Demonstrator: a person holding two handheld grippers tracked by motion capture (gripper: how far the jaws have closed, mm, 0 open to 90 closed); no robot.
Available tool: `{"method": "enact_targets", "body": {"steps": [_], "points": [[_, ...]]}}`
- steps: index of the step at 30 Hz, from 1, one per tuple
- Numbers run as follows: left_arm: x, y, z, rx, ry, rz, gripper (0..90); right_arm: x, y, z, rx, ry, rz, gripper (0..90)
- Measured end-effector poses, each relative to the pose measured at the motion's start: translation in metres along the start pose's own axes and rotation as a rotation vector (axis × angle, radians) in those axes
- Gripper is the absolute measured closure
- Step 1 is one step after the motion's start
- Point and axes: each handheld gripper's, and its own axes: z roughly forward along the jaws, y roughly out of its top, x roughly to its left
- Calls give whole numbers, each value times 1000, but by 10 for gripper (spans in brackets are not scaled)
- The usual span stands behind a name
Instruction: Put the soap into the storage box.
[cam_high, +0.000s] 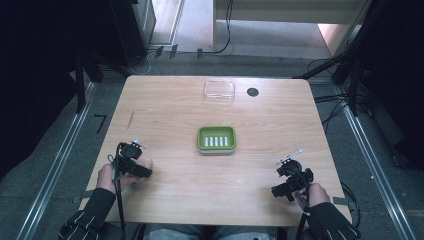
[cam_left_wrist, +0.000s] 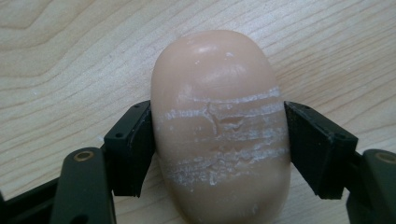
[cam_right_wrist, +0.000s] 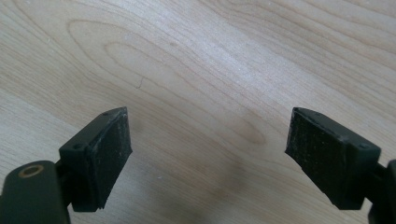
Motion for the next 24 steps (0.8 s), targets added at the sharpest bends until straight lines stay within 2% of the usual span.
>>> {"method": "enact_targets", "body": {"steps": [7,15,24], "points": [[0,0,0,-2,0,0,314,0,0,0,-1,6,-5,145],[-1,0,-1,-4,2,25,321,-1,0,0,-3,6,-2,146],[-2,-1,-8,-41,-19,53,322,-1,-1,-1,-9,3,-10,145]]}}
